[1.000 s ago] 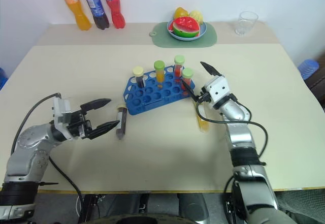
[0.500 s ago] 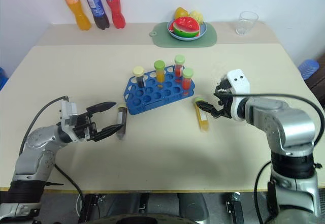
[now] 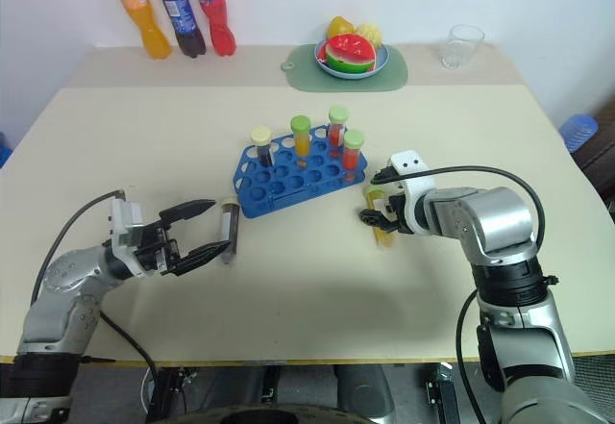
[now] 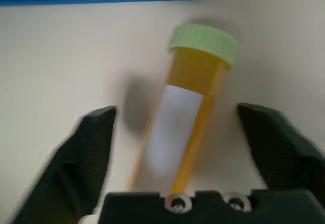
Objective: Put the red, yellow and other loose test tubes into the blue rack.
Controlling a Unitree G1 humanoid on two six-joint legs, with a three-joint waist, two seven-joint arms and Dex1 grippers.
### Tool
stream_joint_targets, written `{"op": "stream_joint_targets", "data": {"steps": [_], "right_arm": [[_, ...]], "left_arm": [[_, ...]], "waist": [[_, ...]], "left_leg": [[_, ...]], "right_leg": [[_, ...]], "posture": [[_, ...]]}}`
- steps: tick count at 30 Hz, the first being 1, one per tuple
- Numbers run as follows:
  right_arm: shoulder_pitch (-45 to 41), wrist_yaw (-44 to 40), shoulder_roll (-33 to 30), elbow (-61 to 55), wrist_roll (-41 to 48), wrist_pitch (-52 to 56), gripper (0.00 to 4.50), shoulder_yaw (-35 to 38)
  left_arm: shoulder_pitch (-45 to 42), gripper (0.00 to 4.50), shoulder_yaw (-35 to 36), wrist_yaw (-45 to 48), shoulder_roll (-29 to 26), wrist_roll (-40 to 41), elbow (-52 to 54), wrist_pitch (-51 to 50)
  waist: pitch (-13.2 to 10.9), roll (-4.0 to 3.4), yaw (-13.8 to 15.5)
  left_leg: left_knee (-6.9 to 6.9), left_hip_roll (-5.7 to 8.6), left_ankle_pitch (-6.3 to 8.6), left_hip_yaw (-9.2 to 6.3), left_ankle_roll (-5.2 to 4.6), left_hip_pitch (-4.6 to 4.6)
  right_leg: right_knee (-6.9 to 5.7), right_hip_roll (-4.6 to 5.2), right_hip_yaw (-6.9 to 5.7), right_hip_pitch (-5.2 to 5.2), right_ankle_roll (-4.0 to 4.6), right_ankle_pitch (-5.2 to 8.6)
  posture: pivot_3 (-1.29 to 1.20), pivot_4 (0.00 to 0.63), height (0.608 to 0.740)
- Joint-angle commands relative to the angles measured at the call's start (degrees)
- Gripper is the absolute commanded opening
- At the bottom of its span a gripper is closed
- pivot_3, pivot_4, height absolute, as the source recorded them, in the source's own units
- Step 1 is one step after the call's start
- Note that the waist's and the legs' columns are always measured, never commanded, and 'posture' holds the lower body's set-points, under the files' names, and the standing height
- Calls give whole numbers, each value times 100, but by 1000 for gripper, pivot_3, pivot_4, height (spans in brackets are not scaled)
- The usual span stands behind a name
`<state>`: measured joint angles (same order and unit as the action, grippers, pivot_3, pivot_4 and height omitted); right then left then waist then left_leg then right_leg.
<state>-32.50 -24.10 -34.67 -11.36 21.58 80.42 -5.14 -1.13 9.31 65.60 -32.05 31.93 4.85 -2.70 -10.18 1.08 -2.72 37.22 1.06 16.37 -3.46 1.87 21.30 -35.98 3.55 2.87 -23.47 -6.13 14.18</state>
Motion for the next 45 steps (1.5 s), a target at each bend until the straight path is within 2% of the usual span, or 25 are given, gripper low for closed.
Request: {"op": "stream_joint_targets", "data": {"steps": [1,3,4,8,10,14,17,23,28,35,45], "right_arm": [[99,-8,3,270,-238,-454,2079,-416],[98,-67,-39,288,-341,-648,1052,-544],[137,-110,-95,260,-429,-848,814,-643],[366,-562,-560,32,-821,-1908,814,-1175],[598,-938,-394,-119,-555,-2689,814,-799],[1037,-2294,97,-493,316,-4507,814,-57],[1103,-2928,358,-443,706,-4937,814,30],[731,-2491,1841,705,231,-7138,814,84],[74,-1733,2615,2463,-365,-8633,814,323],[-270,-1453,2922,4066,-786,-10064,814,462],[-265,-1392,3051,4718,-1017,-10621,814,376]], "left_arm": [[88,4500,213,-48,-82,101,208,46],[102,4500,235,-50,-95,112,222,33],[103,4500,241,-58,-100,111,233,25],[90,4500,250,-106,-107,77,244,32],[83,4500,248,-109,-106,76,230,34],[55,4500,237,-96,-97,74,179,36],[-4,4500,235,-84,-92,60,102,51],[-3,4500,154,-209,-11,36,187,17],[12,4500,134,-288,-3,41,265,-24],[116,4500,204,-353,-48,71,364,-59],[222,4500,284,-422,-103,115,473,-83]], "waist": [[8,13,-4],[10,16,3],[12,20,2],[15,25,11],[17,30,13],[9,22,-9],[-15,-12,25],[-21,-12,21],[-22,-14,25],[-28,-23,20],[-28,-24,16]], "left_leg": [[0,0,0,0,0,-3],[2,-2,0,-1,0,-3],[2,-3,0,-1,0,-3],[2,-7,0,-1,0,-1],[2,-8,0,0,0,-1],[-4,-22,1,2,0,3],[-6,-39,1,1,0,9],[-4,-34,0,-1,1,9],[-6,-31,-1,1,4,10],[-16,-14,-1,1,5,15],[-14,-12,-2,0,5,9]], "right_leg": [[0,0,0,2,1,0],[0,-2,0,3,1,0],[0,-2,0,3,1,0],[1,-2,0,2,0,0],[2,-2,0,2,0,0],[7,-16,0,-1,-16,-9],[5,-31,0,-9,-15,-9],[5,-24,-2,-8,-12,-11],[-4,-17,-1,-19,-7,-16],[-3,0,-1,-24,-5,-16],[-8,0,0,-21,-6,-16]], "posture": [[0,150,740],[0,150,740],[0,150,740],[0,150,740],[0,150,740],[0,150,740],[0,150,740],[0,150,740],[0,150,740],[0,150,740],[0,150,740]]}}
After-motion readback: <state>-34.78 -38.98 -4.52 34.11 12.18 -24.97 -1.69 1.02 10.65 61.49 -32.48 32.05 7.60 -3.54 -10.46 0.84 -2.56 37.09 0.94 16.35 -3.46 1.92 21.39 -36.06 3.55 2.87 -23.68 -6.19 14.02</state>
